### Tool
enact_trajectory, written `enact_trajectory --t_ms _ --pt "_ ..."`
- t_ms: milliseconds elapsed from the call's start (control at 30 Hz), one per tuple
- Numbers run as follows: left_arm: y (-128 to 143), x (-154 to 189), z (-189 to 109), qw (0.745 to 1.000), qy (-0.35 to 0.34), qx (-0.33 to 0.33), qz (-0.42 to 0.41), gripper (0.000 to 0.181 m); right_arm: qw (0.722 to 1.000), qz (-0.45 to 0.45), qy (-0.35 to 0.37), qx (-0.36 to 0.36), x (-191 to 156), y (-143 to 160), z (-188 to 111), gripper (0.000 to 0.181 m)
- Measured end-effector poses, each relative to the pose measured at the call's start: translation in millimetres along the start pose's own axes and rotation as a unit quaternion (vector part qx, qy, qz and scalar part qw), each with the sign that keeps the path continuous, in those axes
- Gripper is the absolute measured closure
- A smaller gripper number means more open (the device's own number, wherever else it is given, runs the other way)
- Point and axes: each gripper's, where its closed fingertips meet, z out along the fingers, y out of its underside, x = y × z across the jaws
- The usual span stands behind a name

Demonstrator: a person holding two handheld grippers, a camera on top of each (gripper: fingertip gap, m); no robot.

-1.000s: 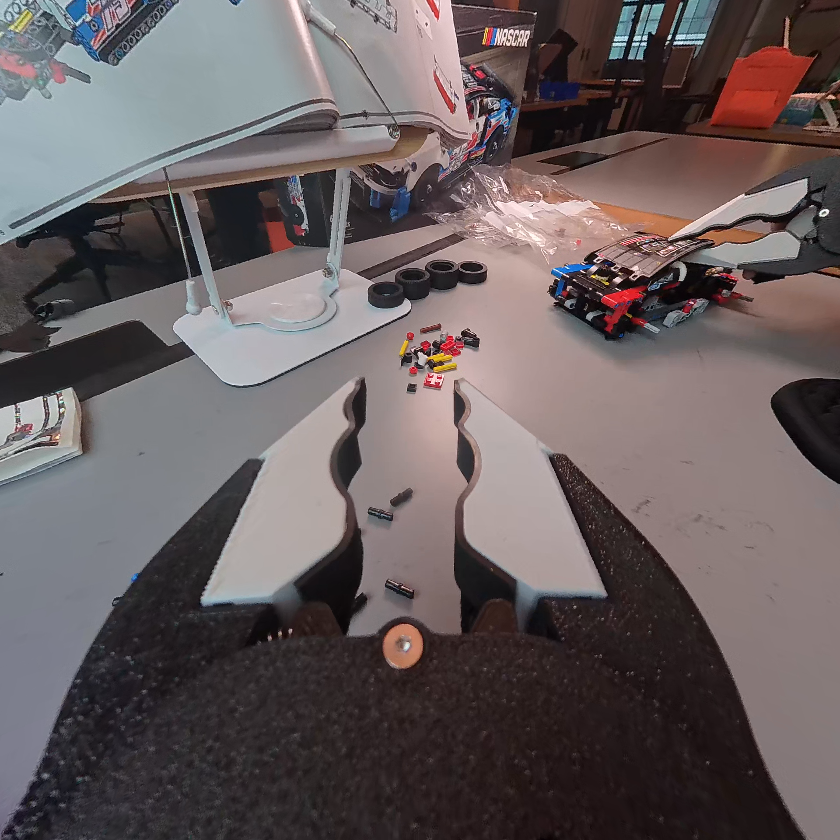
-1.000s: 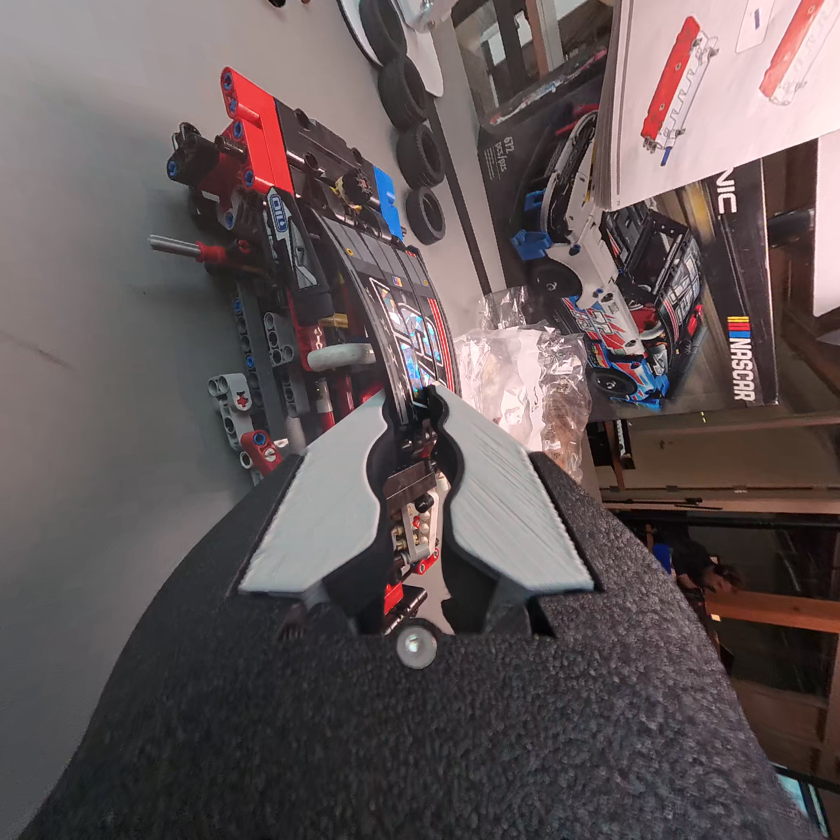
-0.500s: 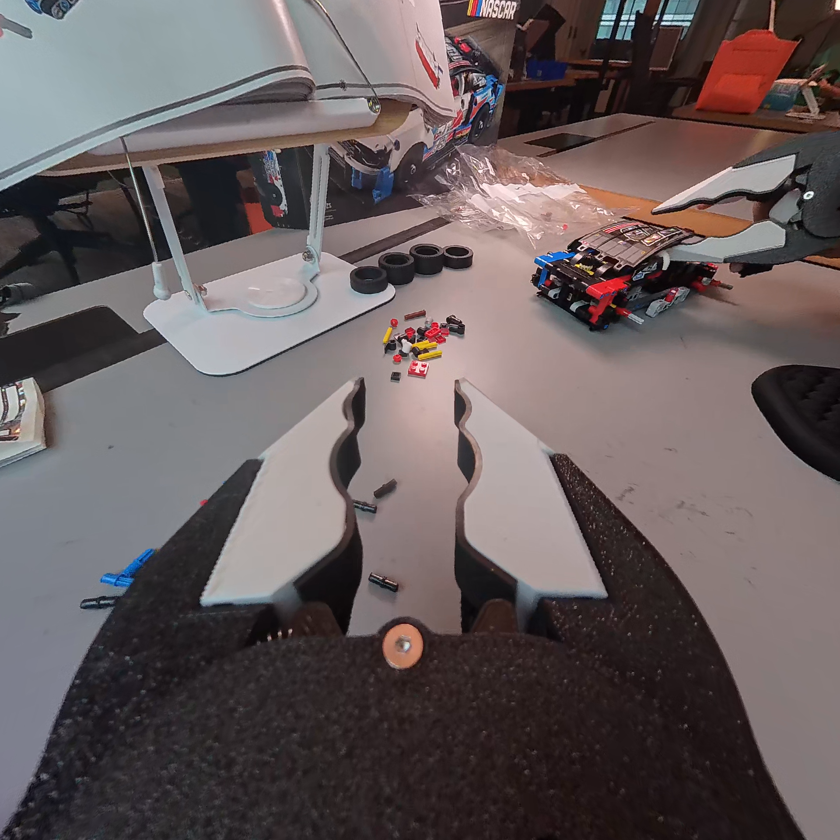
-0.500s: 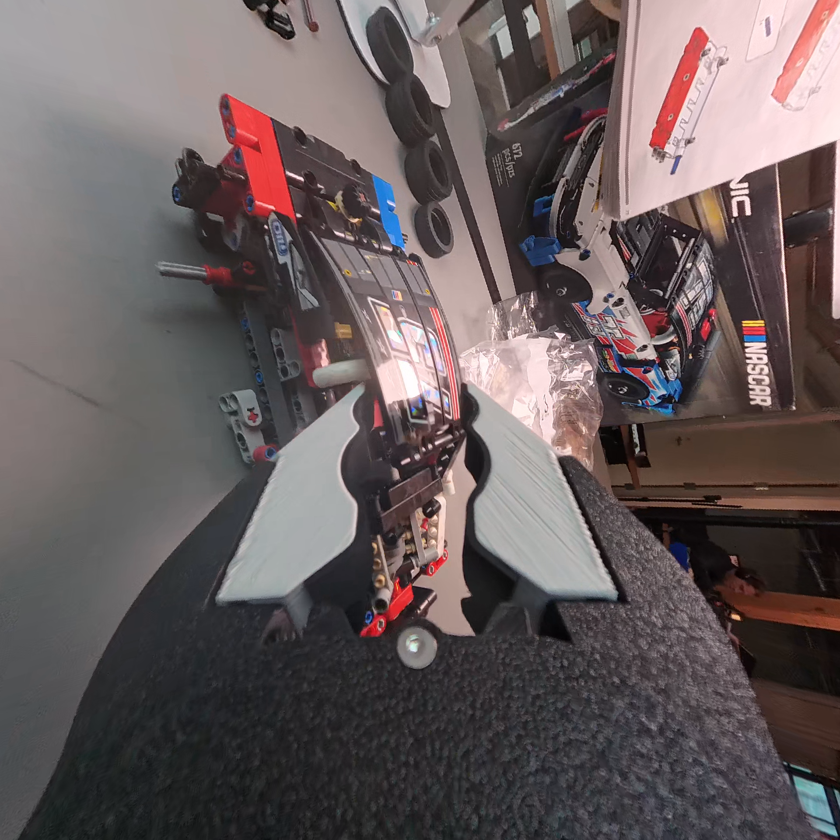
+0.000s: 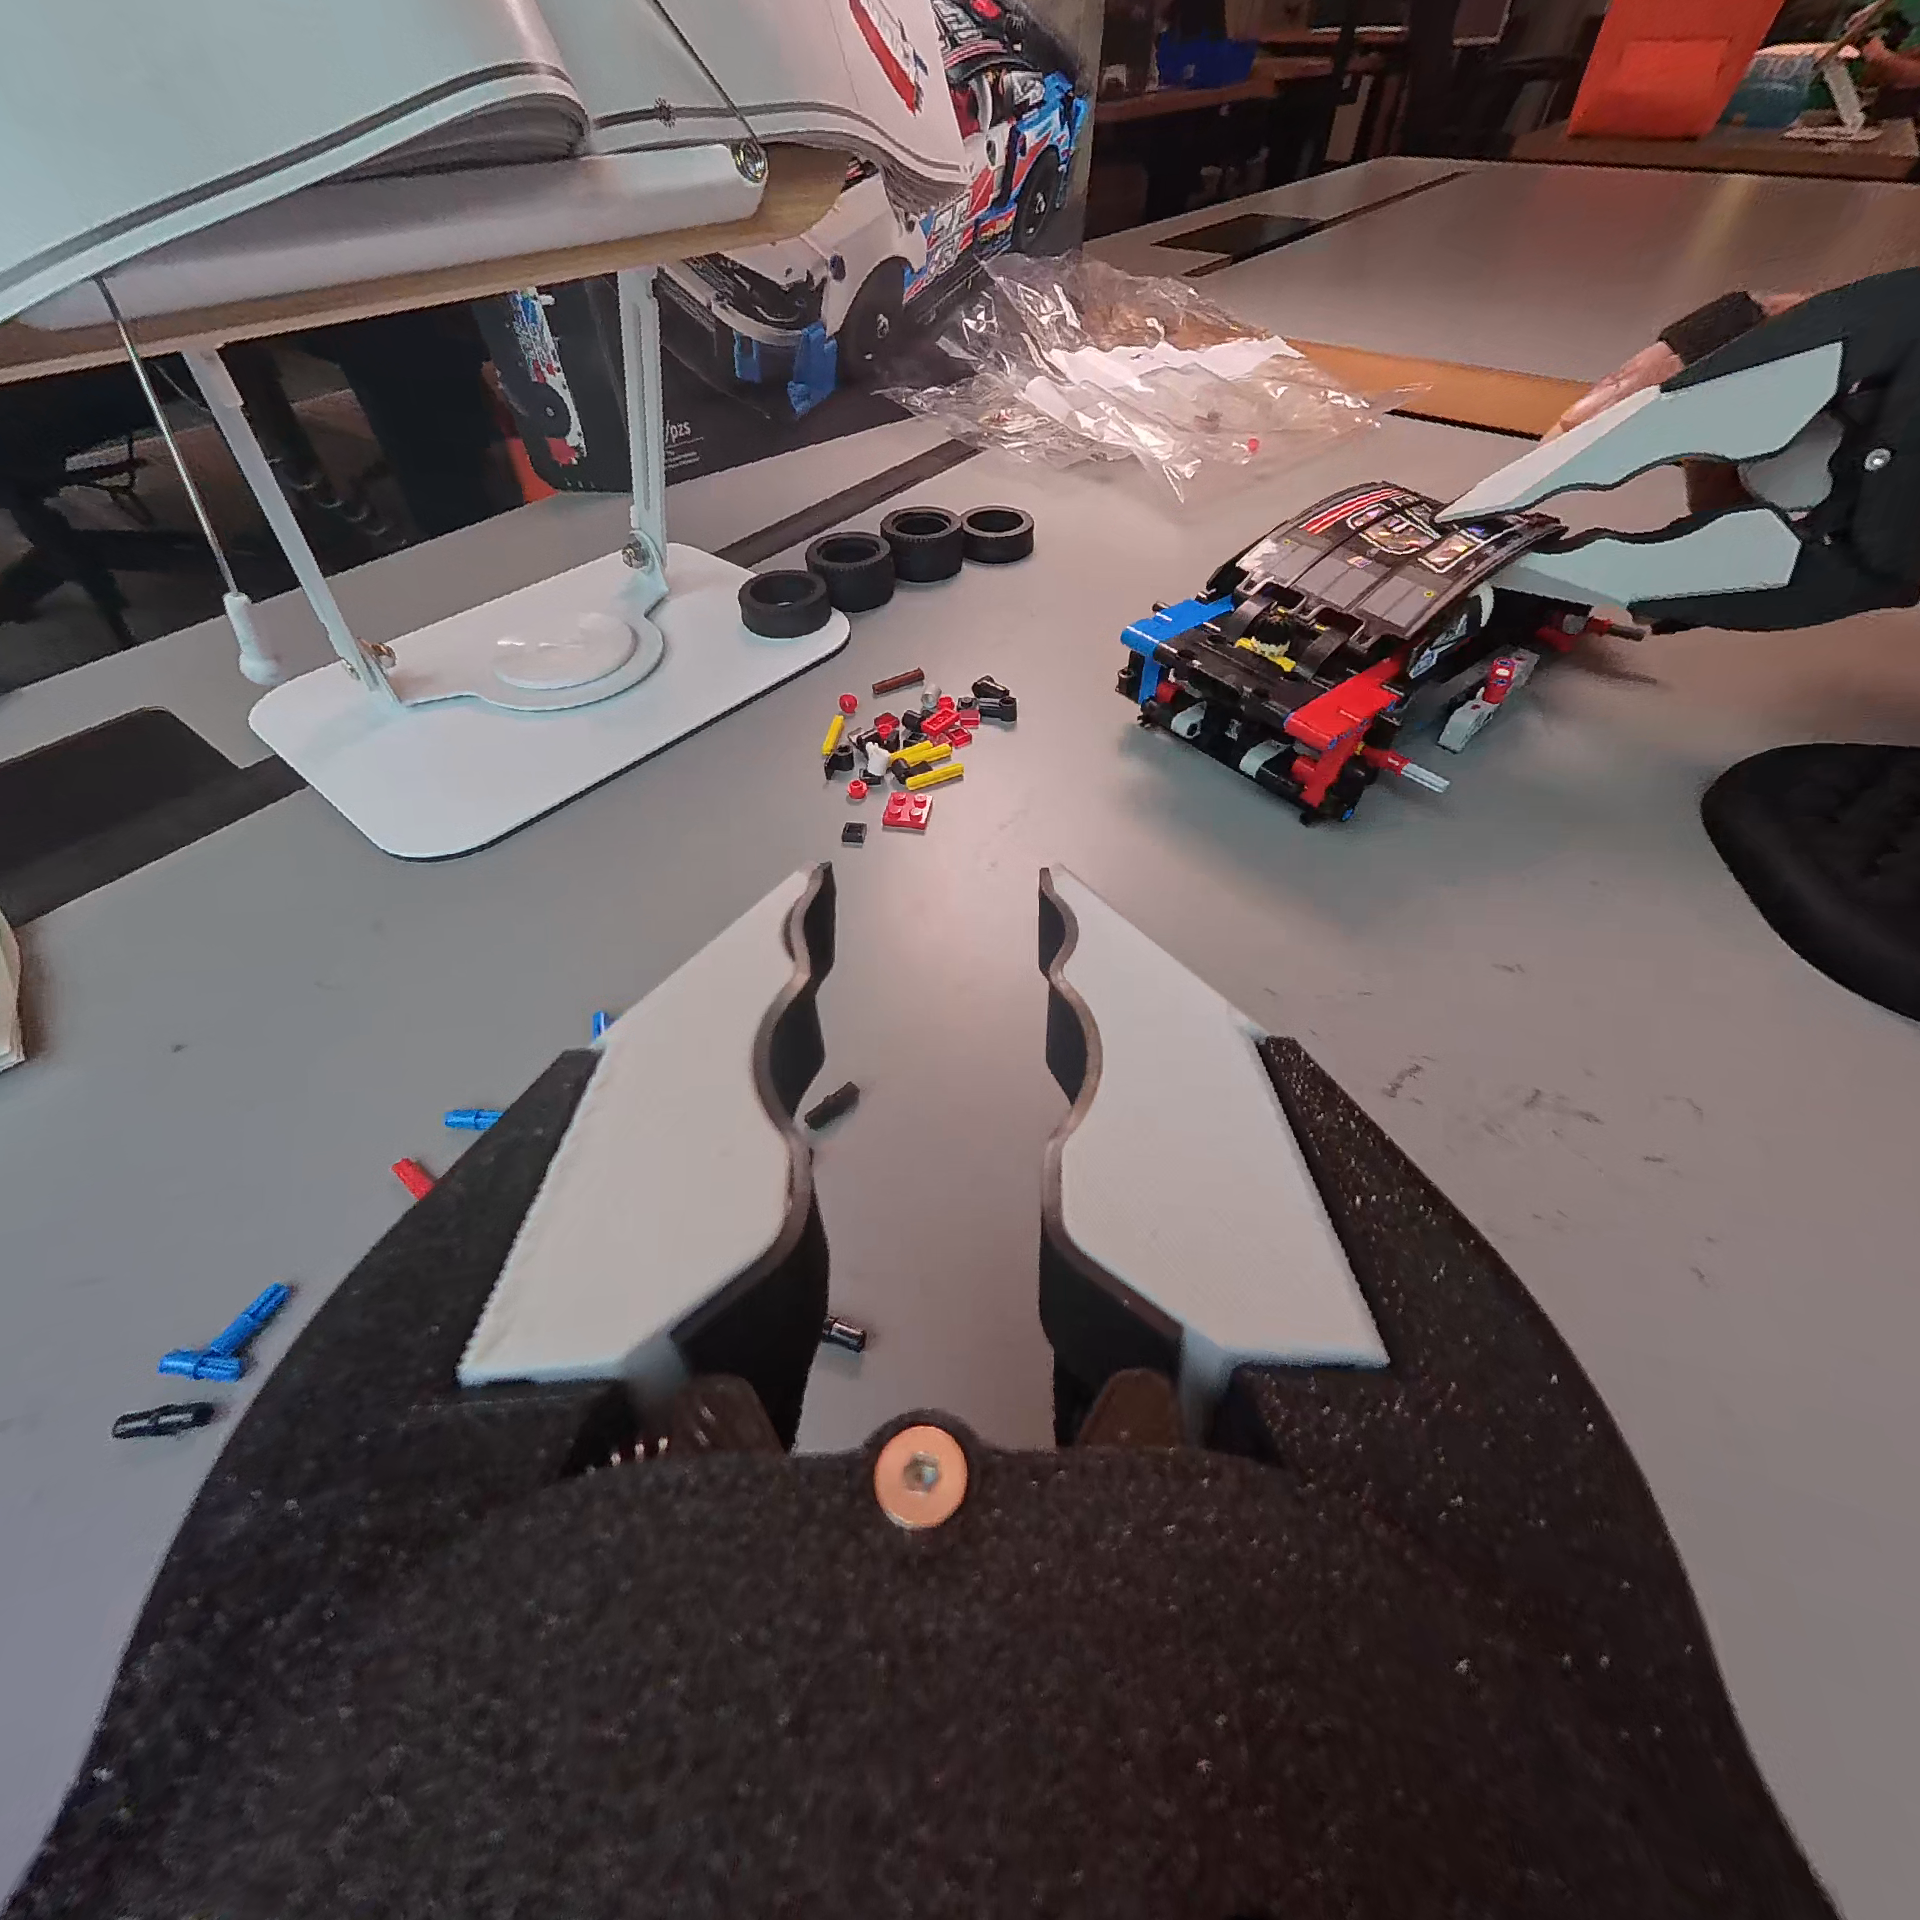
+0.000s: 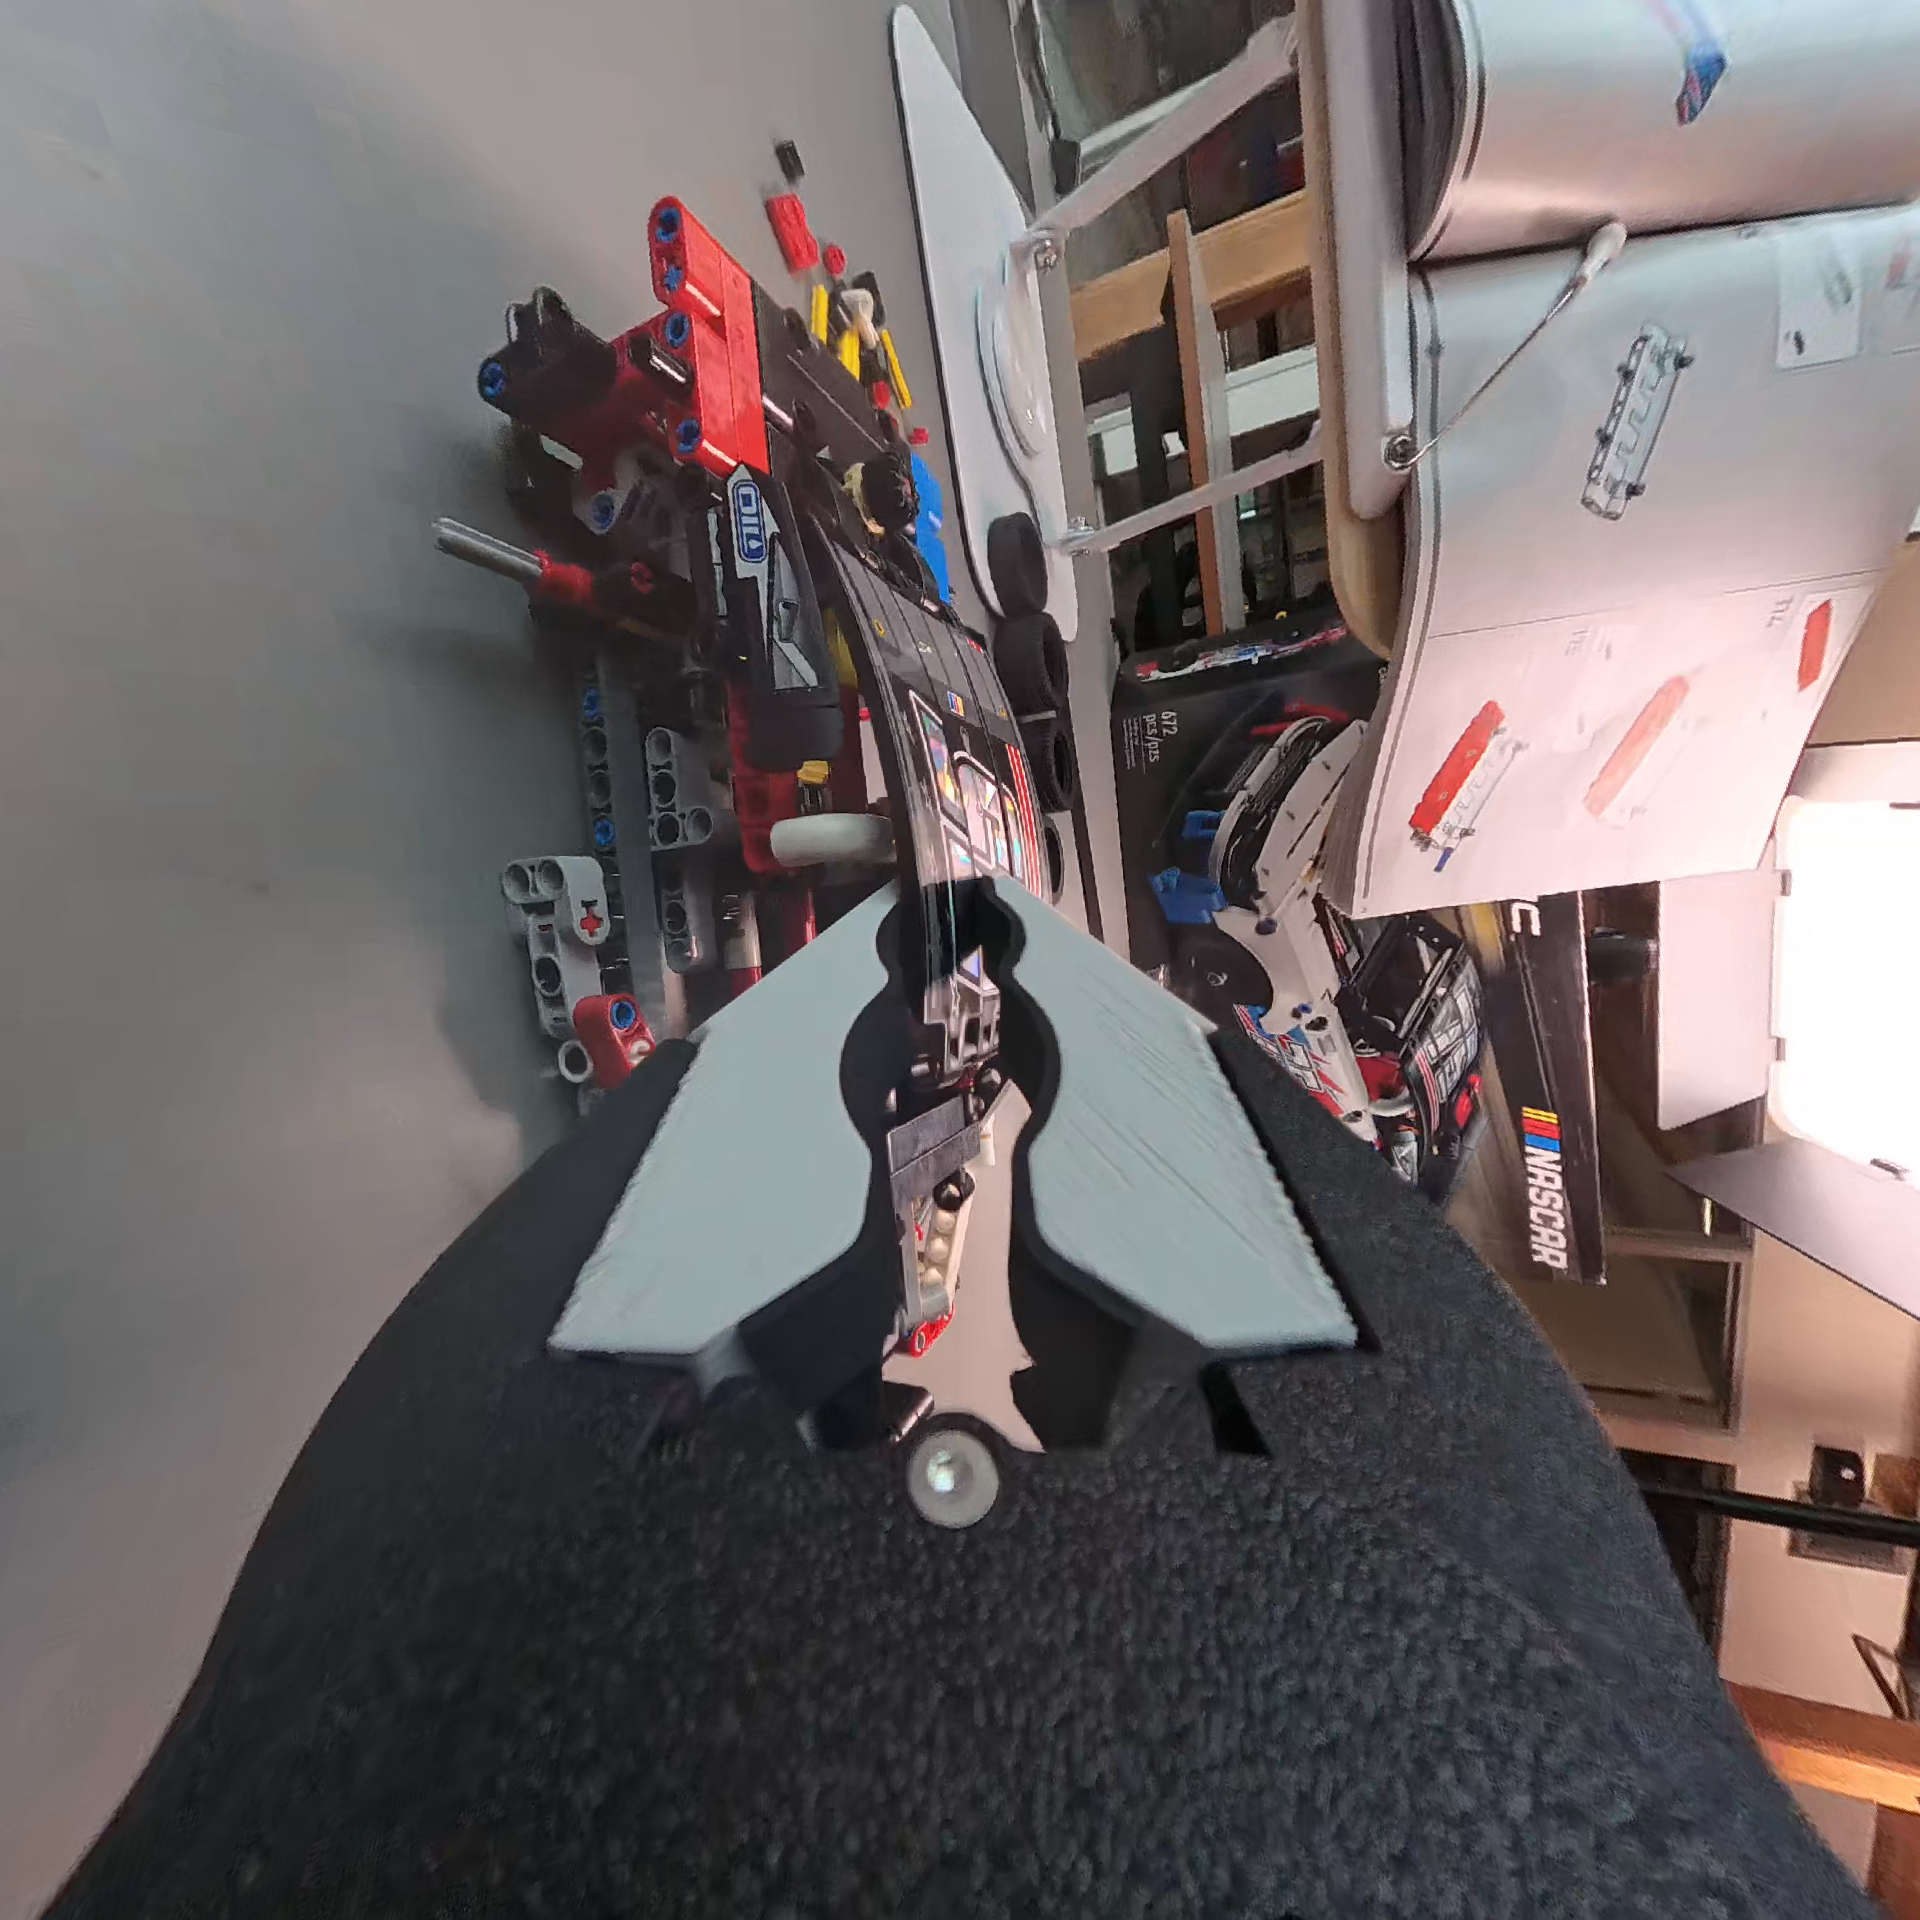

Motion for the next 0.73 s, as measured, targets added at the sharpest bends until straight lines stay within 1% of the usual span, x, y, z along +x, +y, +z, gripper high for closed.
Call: enact_trajectory --t_ms 33,100,167,233,300,367,400,467,533,567,600,633,700,733 --pt "0.0 1.1 0.2 1.0 0.002 0.0 0.0 0.143 1.0 -0.003 0.001 0.002 -1.3 0.6 -2.5 0.17" --pt "-0.3 2.9 0.3 1.0 0.005 0.0 0.0 0.143 1.0 0.011 -0.018 -0.004 -5.7 5.6 -8.9 0.16" --pt "-0.9 4.1 -0.1 1.0 0.008 0.001 -0.001 0.143 0.998 0.052 -0.032 -0.008 -2.6 8.9 -19.0 0.151" --pt "-1.5 4.9 -0.7 1.0 0.011 0.001 -0.003 0.143 0.993 0.111 -0.05 -0.005 3.4 11.6 -33.6 0.149" --pt "-2.4 5.8 -1.3 1.0 0.014 0.003 -0.004 0.143 0.981 0.176 -0.079 -0.005 6.1 15.2 -49.0 0.156" --pt "-1.8 7.0 -0.5 1.0 0.019 0.002 -0.007 0.143 0.969 0.23 -0.09 -0.006 9.3 18.7 -61.5 0.165" --pt "-0.6 8.1 0.4 1.0 0.022 0.0 -0.009 0.143 0.962 0.252 -0.103 -0.015 6.2 21.5 -65.8 0.169" --pt "0.9 9.8 1.7 1.0 0.023 -0.005 -0.003 0.143 0.944 0.289 -0.155 -0.031 -13.3 20.0 -71.9 0.171" --pt "1.5 12.4 2.4 1.0 0.026 -0.007 0.002 0.143 0.93 0.305 -0.203 -0.043 -38.0 12.4 -72.7 0.171" --pt "1.9 13.6 2.6 1.0 0.027 -0.008 0.004 0.143 0.931 0.296 -0.208 -0.055 -46.5 12.1 -69.2 0.166" --pt "2.1 14.2 2.8 1.0 0.027 -0.008 0.006 0.143 0.937 0.28 -0.196 -0.068 -49.5 15.6 -62.6 0.16" --pt "2.3 14.5 3.1 1.0 0.027 -0.009 0.007 0.143 0.942 0.267 -0.187 -0.076 -51.3 18.9 -55.8 0.158" --pt "2.7 14.7 3.3 1.0 0.026 -0.01 0.007 0.143 0.939 0.277 -0.188 -0.076 -52.1 21.9 -42.6 0.152" --pt "2.6 14.4 3.1 1.0 0.025 -0.01 0.007 0.143 0.935 0.289 -0.192 -0.076 -51.5 23.2 -36.8 0.152"
